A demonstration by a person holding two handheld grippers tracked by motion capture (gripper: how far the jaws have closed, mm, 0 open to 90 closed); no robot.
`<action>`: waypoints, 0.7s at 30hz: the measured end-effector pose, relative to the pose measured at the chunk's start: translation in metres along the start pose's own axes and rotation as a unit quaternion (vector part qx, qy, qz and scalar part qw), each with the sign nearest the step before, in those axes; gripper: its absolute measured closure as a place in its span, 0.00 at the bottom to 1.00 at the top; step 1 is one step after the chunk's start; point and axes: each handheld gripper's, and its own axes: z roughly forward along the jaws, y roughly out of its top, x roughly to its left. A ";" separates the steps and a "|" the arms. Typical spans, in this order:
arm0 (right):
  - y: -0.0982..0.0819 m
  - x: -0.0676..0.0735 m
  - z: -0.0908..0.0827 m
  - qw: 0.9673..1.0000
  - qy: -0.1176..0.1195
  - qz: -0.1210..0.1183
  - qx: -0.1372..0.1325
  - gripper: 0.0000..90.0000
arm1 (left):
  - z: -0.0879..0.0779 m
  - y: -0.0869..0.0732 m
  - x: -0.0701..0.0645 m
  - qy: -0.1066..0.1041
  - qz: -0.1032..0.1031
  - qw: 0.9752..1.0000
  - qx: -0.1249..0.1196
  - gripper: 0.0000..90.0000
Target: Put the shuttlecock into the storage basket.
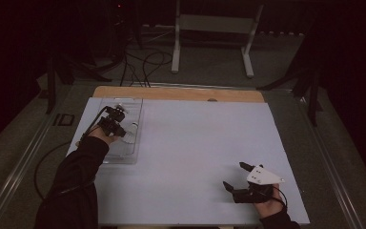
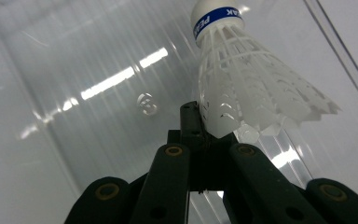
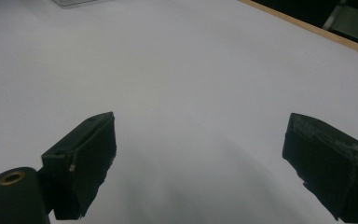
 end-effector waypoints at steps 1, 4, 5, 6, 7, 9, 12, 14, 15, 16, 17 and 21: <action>0.000 0.000 0.000 1.000 0.000 0.000 0.000 0.11 | 0.001 0.000 0.000 -0.001 0.002 1.000 0.001 1.00; 0.000 0.000 0.000 1.000 0.001 0.000 0.000 0.11 | 0.004 0.000 -0.002 -0.006 0.005 1.000 0.012 0.99; 0.000 0.000 0.000 1.000 0.000 0.000 0.000 0.11 | 0.005 0.000 -0.003 -0.007 0.005 1.000 0.014 0.99; 0.000 0.000 0.000 1.000 0.001 0.001 0.000 0.11 | 0.006 0.000 -0.004 -0.005 0.007 1.000 0.016 0.99; 0.000 0.000 0.000 1.000 0.001 0.000 0.001 0.11 | 0.006 0.000 -0.005 -0.005 0.008 1.000 0.016 0.99; 0.000 0.000 0.000 1.000 0.000 0.000 0.001 0.11 | 0.007 0.000 -0.005 -0.005 0.007 1.000 0.016 0.98; 0.000 0.000 0.000 1.000 0.000 0.000 0.000 0.11 | 0.006 -0.001 -0.005 -0.003 0.003 1.000 0.020 0.89; 0.000 0.000 0.000 1.000 0.001 -0.001 0.000 0.11 | 0.004 -0.001 -0.005 0.000 0.002 1.000 0.022 0.83; 0.000 0.000 0.000 1.000 0.001 0.001 0.000 0.11 | 0.002 -0.002 -0.006 0.000 0.002 1.000 0.022 0.80; 0.000 0.000 0.000 1.000 0.001 0.001 0.000 0.11 | 0.000 -0.002 -0.006 0.000 0.002 1.000 0.020 0.79; 0.000 0.000 -0.001 1.000 0.000 0.000 0.000 0.11 | -0.002 -0.003 -0.007 -0.001 0.005 1.000 0.020 0.73; 0.000 0.000 -0.001 1.000 -0.001 -0.001 -0.002 0.11 | -0.011 -0.007 -0.012 -0.002 0.018 1.000 0.020 0.65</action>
